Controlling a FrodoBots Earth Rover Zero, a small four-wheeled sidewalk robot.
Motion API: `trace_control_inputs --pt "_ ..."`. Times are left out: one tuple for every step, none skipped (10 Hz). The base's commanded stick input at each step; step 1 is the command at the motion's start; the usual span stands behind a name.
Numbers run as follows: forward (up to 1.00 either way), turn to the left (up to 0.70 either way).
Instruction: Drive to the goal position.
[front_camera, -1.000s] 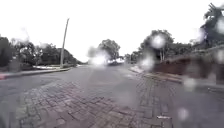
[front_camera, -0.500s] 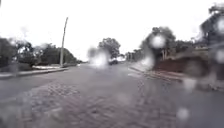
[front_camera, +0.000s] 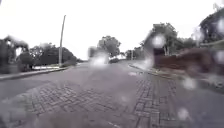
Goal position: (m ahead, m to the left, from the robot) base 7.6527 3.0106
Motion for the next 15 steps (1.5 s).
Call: trace_control_inputs --pt "0.85 0.0" --pt "0.85 0.0" --pt "0.85 0.0" --pt "0.85 0.0" --pt "0.85 0.0" --pt "0.85 0.0" --pt "0.85 0.0" --pt "0.85 0.0" --pt "0.85 0.0" --pt "0.85 0.0" --pt "0.85 0.0" --pt "0.85 0.0" --pt "0.85 0.0" --pt "0.85 0.0" --pt "0.85 0.0"
